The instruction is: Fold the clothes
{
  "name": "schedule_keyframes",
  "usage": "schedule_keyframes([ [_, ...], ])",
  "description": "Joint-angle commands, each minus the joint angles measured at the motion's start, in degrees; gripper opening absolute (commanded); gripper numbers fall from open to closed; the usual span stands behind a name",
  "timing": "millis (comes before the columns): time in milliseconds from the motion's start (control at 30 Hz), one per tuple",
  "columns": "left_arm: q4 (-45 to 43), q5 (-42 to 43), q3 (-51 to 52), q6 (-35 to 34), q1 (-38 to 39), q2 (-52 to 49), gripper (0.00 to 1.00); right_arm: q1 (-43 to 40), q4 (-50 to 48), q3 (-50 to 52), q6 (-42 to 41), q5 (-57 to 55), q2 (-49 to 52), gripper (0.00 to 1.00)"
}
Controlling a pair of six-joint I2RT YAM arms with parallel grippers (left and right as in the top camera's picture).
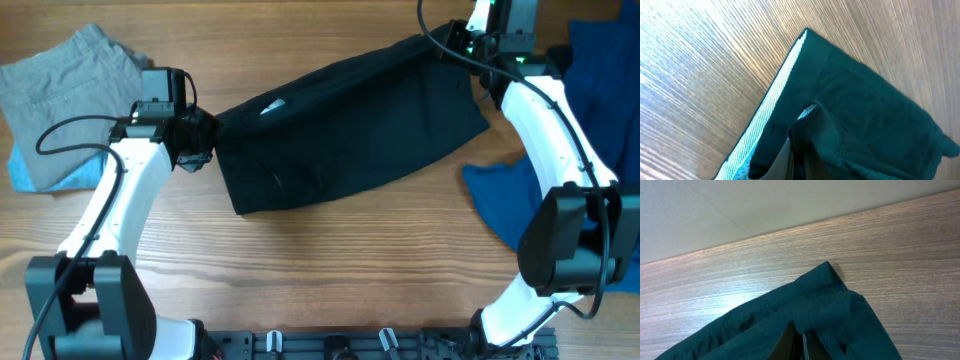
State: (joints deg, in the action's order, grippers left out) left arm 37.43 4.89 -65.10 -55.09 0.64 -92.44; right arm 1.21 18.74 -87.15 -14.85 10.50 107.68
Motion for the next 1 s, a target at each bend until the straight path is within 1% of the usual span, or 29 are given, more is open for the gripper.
schedule_keyframes([
  [0,-1.2,-13.2,0.5,-2.8,-1.7,-4.9,0.04,-1.1,-1.8,-1.4,0.7,-7.0,1.9,0.04],
  [100,-5.8,-13.3,0.5,-2.6,-1.7,-8.9,0.04,-1.1,-3.7,-1.4,0.7,-7.0,3.9,0.04],
  [167,-7.8,-14.0,0.5,-2.6,-1.7,-10.1,0.04,-1.0,-7.7,-1.4,0.4,-6.8,5.5,0.04],
  [200,-8.6,-14.2,0.5,-2.6,-1.7,-10.3,0.04,-1.0,-9.5,-1.4,-1.2,-6.5,6.3,0.05],
  [233,-9.0,-14.4,0.5,-2.6,-1.7,-10.3,0.04,-1.1,-12.0,-1.4,-2.3,-5.0,7.3,0.14],
  [267,-8.9,-14.4,0.5,-2.6,-1.8,-10.3,0.04,-1.0,-13.4,-1.4,-2.3,-3.6,8.0,0.29],
  [300,-8.6,-14.4,0.5,-2.6,-2.0,-10.3,0.06,-1.0,-13.8,-1.4,-2.2,-2.3,8.3,0.58],
  [333,-8.2,-14.4,0.5,-2.6,-2.1,-10.3,0.20,-1.0,-13.3,-1.4,-1.7,-1.7,8.4,0.67],
  [367,-7.8,-14.4,0.5,-2.5,-2.1,-10.3,0.42,-1.1,-11.7,-1.4,-1.5,-1.7,8.4,0.73],
  [400,-7.8,-14.4,0.5,-0.6,-2.2,-10.2,0.60,-1.2,-9.6,-1.4,0.1,-1.7,8.4,0.73],
  [433,-8.0,-14.0,0.5,0.9,-2.5,-9.8,0.67,-1.2,-7.0,-1.4,1.6,-1.9,8.4,0.73],
  [467,-8.7,-11.5,0.5,3.3,-3.3,-9.0,0.74,-1.3,-2.6,-1.4,1.9,-1.8,8.4,0.73],
  [500,-9.3,-9.1,0.5,5.2,-3.9,-8.3,0.78,-1.3,2.1,-1.4,1.9,-1.6,8.4,0.73],
  [533,-9.8,-6.5,0.5,7.2,-4.9,-7.3,0.86,-1.3,8.3,-1.4,2.1,-1.4,8.4,0.66],
  [567,-9.6,-3.6,0.5,9.5,-5.3,-6.3,0.87,-1.3,13.7,-1.4,3.0,-1.4,8.4,0.49],
  [600,-8.5,0.0,0.5,11.4,-5.4,-5.7,0.87,-1.3,17.6,-1.3,3.9,-1.4,8.4,0.39],
  [667,-3.2,8.6,0.5,12.7,-5.4,-4.6,0.88,-1.2,23.2,-0.2,5.9,-1.4,8.4,0.28],
  [700,-0.1,11.1,0.5,12.7,-5.3,-4.6,0.89,-1.2,23.8,0.9,5.9,-1.1,8.4,0.27],
  [733,4.4,12.7,0.5,12.7,-5.0,-4.8,0.96,-1.2,23.7,2.5,7.1,-0.7,8.4,0.28],
  [767,7.1,12.4,0.5,12.9,-4.5,-4.9,0.97,-1.2,23.4,3.9,7.4,-0.8,8.4,0.28],
  [800,9.6,12.0,0.7,15.2,-3.7,-5.1,0.98,-1.2,21.0,6.7,7.3,-0.8,8.4,0.28],
  [833,10.1,12.0,1.2,17.3,-3.0,-5.1,1.00,-1.2,18.9,8.6,7.3,-0.8,8.4,0.28],
  [867,10.2,11.6,2.6,17.8,-2.0,-5.1,1.00,-1.2,15.0,11.5,7.3,-0.8,8.4,0.28],
  [900,8.4,11.6,4.9,17.8,-0.9,-5.1,1.00,-1.2,11.7,13.7,6.9,-1.7,8.4,0.28],
  [967,4.9,11.6,7.6,17.8,0.1,-5.2,1.00,-1.3,11.1,14.5,6.4,-4.1,8.4,0.28],
])
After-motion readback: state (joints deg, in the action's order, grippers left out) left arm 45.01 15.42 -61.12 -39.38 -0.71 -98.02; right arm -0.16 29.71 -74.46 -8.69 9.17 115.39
